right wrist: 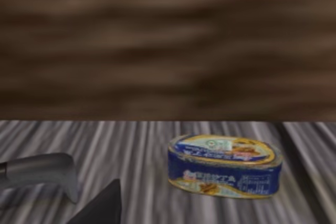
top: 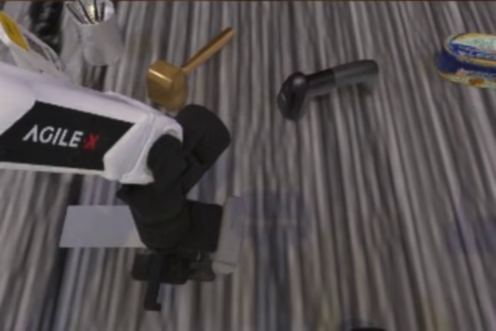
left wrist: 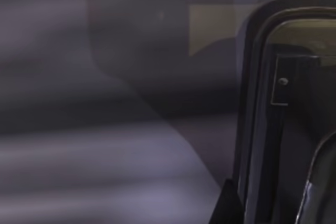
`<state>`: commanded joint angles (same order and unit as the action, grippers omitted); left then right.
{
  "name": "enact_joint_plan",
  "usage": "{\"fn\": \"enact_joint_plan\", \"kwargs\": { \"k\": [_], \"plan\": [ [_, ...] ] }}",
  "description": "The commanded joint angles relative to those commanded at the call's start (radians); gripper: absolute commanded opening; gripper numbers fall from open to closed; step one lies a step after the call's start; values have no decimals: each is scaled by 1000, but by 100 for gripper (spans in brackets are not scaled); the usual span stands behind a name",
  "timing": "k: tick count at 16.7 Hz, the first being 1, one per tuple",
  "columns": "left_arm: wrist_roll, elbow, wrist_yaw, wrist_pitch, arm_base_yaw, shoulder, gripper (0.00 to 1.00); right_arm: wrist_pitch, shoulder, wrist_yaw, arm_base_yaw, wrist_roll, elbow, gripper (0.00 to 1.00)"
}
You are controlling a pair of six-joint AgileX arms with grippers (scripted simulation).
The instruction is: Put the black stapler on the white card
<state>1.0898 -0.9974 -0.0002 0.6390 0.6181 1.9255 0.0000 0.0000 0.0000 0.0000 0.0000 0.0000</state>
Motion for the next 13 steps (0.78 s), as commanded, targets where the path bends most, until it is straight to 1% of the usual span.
{"fn": "enact_joint_plan", "kwargs": {
  "k": [3, 9, 11, 13],
  "plan": [
    [2, -30, 0, 38, -1, -18, 0, 0, 0, 0, 0, 0, 0, 100],
    [0, -167, -1, 321, -11, -137, 0, 0, 0, 0, 0, 0, 0, 100],
    [-4, -199, -1, 378, -15, -173, 0, 0, 0, 0, 0, 0, 0, 100],
    [-6, -209, -1, 394, -17, -185, 0, 0, 0, 0, 0, 0, 0, 100]
  ]
}}
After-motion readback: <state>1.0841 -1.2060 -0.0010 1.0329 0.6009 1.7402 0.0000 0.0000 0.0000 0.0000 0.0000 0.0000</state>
